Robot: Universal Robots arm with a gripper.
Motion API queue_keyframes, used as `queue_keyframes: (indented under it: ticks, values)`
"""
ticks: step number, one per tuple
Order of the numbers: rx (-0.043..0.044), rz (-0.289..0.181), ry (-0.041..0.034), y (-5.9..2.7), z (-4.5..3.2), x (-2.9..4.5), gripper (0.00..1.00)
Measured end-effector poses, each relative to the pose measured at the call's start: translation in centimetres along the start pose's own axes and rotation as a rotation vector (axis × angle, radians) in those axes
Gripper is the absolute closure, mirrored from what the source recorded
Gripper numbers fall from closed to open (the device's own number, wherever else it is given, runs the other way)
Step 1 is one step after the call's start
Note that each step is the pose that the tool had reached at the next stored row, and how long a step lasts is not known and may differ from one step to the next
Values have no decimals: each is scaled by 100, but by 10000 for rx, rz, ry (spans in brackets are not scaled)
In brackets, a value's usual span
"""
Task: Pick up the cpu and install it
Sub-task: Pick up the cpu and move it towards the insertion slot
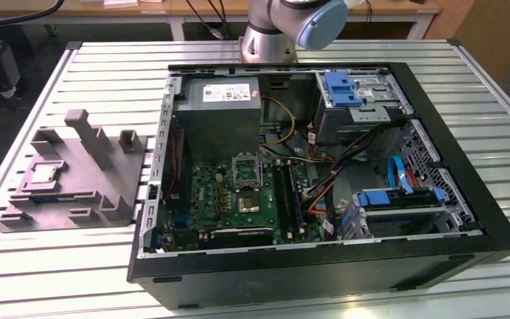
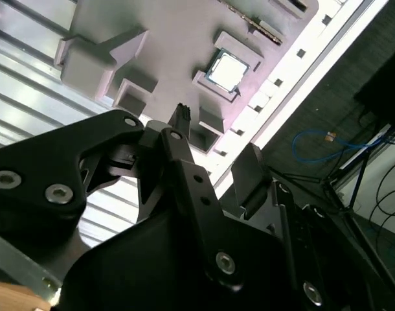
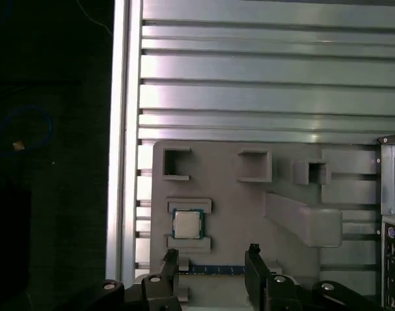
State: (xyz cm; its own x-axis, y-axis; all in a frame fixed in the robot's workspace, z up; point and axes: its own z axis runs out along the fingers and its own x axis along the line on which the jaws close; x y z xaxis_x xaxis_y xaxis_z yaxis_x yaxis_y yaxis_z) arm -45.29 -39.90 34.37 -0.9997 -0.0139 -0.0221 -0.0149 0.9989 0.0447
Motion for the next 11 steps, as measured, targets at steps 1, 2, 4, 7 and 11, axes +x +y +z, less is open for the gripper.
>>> queue_keyframes:
  ticks: [1, 2, 4, 7, 11]
  values:
    - [-1, -49, 2, -1, 10, 4, 47]
    - [-2, -79, 5, -1, 23, 11, 47]
    - [-1, -90, 18, -1, 44, 31, 47]
    - [1, -91, 36, -2, 56, 35, 47]
    - [0, -90, 34, -2, 59, 36, 47]
